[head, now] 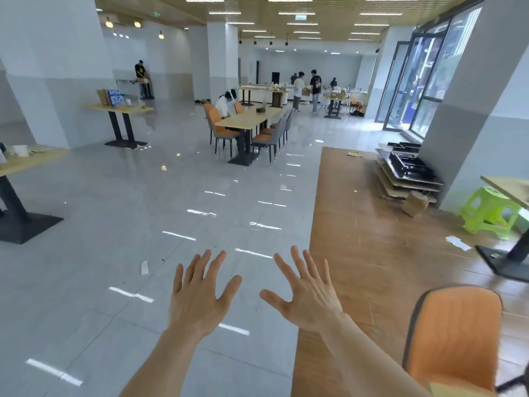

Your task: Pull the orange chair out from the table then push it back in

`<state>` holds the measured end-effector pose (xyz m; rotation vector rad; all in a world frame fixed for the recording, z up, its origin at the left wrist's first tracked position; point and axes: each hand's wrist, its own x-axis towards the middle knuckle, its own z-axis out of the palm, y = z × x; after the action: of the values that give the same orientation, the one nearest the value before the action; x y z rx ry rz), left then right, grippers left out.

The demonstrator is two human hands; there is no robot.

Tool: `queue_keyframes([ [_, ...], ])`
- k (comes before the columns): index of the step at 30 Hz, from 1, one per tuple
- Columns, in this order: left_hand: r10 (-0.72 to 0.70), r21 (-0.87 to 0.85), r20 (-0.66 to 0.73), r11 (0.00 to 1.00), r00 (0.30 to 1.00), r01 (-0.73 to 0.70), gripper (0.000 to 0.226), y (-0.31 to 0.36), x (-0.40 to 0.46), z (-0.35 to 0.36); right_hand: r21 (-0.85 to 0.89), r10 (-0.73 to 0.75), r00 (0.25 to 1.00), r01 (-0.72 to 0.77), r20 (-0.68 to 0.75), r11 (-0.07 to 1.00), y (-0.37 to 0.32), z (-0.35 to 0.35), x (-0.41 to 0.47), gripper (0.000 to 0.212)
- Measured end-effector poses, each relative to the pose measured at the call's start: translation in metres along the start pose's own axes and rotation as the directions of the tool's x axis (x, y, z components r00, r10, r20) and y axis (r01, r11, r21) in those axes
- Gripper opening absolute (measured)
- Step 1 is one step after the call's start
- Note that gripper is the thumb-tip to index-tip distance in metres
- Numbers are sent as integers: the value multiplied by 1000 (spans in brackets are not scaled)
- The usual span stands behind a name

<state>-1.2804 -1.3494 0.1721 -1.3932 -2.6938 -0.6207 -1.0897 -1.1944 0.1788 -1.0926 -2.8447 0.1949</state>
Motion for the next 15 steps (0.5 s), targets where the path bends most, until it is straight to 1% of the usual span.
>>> queue_keyframes([
  [4, 40, -29, 19, 999, 999, -40, 84, -14, 112, 10, -2, 64, 998, -64, -15, 998, 7, -11, 92, 98],
  [8, 137, -37, 49, 990, 989, -135, 84, -1, 209, 28, 0, 127, 991, -127, -42, 992, 31, -23, 164, 98],
  [11, 222, -47, 65, 975, 973, -219, 84, 17, 266, 52, 23, 200, 978, -199, -58, 980, 59, -22, 205, 98],
  [15, 308, -57, 97, 951, 946, -304, 86, 52, 345, 99, 35, 283, 955, -281, -88, 959, 118, -12, 261, 100],
])
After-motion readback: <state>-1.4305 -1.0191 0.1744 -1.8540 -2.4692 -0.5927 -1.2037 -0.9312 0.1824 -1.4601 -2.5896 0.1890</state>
